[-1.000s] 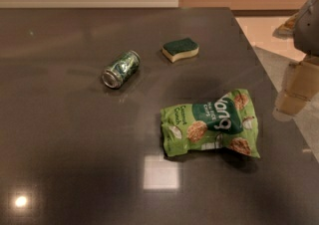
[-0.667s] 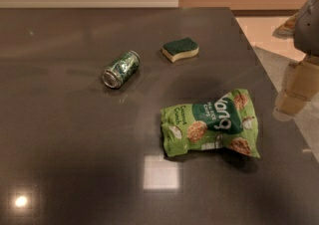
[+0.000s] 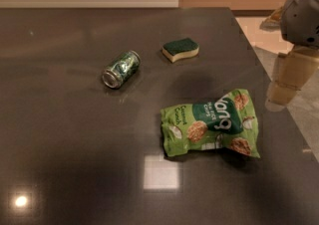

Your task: Pick green can

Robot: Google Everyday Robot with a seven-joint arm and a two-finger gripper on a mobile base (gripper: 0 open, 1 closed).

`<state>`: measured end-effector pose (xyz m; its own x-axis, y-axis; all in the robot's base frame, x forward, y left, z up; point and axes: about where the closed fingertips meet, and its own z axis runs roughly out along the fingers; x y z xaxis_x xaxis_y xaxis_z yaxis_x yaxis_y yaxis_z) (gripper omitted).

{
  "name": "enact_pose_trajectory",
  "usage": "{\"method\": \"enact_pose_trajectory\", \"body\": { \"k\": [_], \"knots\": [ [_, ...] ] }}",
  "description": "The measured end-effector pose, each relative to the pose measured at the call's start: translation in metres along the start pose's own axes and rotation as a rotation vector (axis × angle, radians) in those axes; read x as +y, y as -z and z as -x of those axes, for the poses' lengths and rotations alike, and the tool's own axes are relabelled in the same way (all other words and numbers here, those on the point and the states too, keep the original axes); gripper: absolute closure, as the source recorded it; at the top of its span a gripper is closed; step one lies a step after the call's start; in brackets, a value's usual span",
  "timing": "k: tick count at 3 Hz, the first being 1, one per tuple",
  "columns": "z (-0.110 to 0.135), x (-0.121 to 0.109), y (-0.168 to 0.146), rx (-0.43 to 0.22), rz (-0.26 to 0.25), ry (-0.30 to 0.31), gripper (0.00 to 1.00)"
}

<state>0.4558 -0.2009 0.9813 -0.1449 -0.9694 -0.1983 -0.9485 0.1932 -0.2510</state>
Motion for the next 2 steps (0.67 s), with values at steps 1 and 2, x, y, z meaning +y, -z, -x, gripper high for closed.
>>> {"method": "enact_pose_trajectory", "body": {
  "k": [1,2],
  "knots": [
    [0.03,-0.015,-0.013,-0.026,0.013,0.088,0.0],
    [0.08,-0.034,-0.037,-0.072,0.049,0.229,0.0]
  ]
}}
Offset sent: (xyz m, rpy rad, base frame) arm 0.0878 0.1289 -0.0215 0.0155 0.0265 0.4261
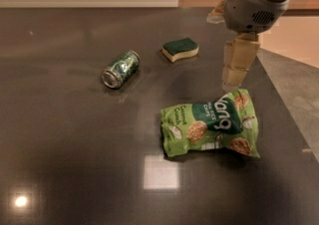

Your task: Pick green can

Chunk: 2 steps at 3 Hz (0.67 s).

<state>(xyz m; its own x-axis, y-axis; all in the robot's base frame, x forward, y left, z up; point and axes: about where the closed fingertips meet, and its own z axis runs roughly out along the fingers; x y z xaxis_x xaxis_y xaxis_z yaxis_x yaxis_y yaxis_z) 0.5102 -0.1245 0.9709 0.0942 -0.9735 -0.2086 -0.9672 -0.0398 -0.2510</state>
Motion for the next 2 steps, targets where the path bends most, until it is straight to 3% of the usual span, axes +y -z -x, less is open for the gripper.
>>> {"method": "enact_pose_trajectory", "body": {
  "k": [2],
  "knots": [
    [0.063,-0.038,-0.041,-0.045,0.074,0.226,0.0]
  ]
}}
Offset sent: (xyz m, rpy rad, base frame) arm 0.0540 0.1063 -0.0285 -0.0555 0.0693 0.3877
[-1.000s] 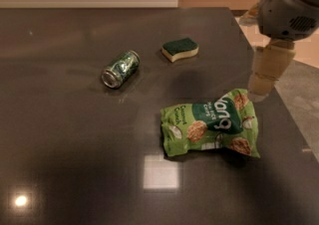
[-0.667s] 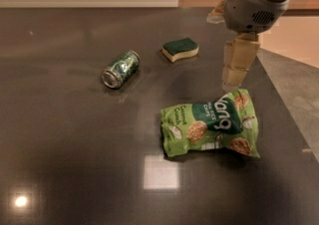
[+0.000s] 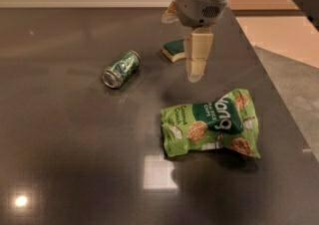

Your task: Pick green can

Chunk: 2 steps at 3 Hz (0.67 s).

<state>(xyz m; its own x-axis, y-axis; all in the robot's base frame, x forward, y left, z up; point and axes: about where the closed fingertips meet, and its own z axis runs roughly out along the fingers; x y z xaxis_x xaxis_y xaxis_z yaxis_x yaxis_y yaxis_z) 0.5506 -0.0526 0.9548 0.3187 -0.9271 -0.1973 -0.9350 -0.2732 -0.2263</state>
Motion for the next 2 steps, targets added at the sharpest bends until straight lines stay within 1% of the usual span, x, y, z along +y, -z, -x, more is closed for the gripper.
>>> {"method": "enact_pose_trajectory", "body": {
  "k": [2],
  "knots": [
    [0.047,-0.036,-0.044,0.006,0.092,0.238,0.0]
  ]
}}
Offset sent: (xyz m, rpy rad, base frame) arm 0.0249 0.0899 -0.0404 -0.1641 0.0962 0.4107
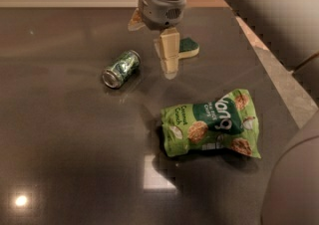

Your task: Pick green can

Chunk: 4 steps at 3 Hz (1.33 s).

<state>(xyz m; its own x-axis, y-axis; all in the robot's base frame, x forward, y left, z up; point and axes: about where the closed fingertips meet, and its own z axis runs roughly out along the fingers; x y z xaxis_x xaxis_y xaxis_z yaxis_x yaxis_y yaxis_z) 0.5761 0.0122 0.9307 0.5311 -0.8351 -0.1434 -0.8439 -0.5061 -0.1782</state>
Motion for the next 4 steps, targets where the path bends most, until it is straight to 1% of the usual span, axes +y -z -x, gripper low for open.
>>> {"method": "enact_pose_trajectory", "body": {
  "k": [1,2,3,4],
  "knots": [
    [0.014,-0.02,-0.026,0.028,0.045,0.116,0.0],
    [0.023,-0.036,-0.048,0.058,0.071,0.209,0.0],
    [0.03,-0.046,-0.064,0.069,0.088,0.283,0.0],
    [0.035,-0.054,-0.079,0.063,0.113,0.354,0.0]
  ]
}}
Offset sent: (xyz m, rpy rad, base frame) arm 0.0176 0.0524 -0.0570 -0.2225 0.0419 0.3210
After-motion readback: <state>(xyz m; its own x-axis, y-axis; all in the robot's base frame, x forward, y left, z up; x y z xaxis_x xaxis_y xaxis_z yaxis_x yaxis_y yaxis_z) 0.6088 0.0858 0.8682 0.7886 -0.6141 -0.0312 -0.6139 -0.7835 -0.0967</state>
